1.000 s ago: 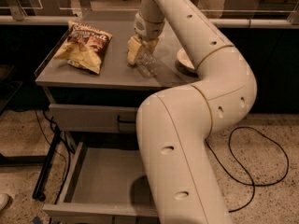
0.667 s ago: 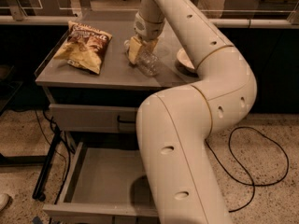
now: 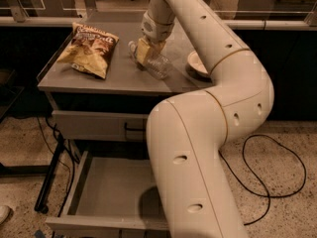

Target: Place water bottle into middle drawer

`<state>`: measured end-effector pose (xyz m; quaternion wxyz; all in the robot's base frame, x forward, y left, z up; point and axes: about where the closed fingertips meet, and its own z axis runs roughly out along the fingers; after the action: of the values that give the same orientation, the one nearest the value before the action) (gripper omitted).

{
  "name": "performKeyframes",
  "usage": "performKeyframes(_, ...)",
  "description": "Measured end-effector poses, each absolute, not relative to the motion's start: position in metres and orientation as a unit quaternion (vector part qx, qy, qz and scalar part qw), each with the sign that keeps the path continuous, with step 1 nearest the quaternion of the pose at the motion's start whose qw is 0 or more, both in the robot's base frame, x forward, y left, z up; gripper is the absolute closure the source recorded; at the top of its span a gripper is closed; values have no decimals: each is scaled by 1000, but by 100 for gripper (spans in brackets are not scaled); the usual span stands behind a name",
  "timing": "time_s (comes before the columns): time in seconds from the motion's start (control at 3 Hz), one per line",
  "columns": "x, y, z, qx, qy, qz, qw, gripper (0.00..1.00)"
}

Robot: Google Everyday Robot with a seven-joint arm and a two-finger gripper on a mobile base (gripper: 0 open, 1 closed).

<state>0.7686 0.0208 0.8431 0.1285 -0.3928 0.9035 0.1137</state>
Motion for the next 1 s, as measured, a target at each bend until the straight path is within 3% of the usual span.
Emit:
performKeyframes(0.67, 723, -1, 932, -427, 876, 118, 191, 100)
performKeyframes(1.0, 730, 4, 930, -431, 874, 118, 194, 100)
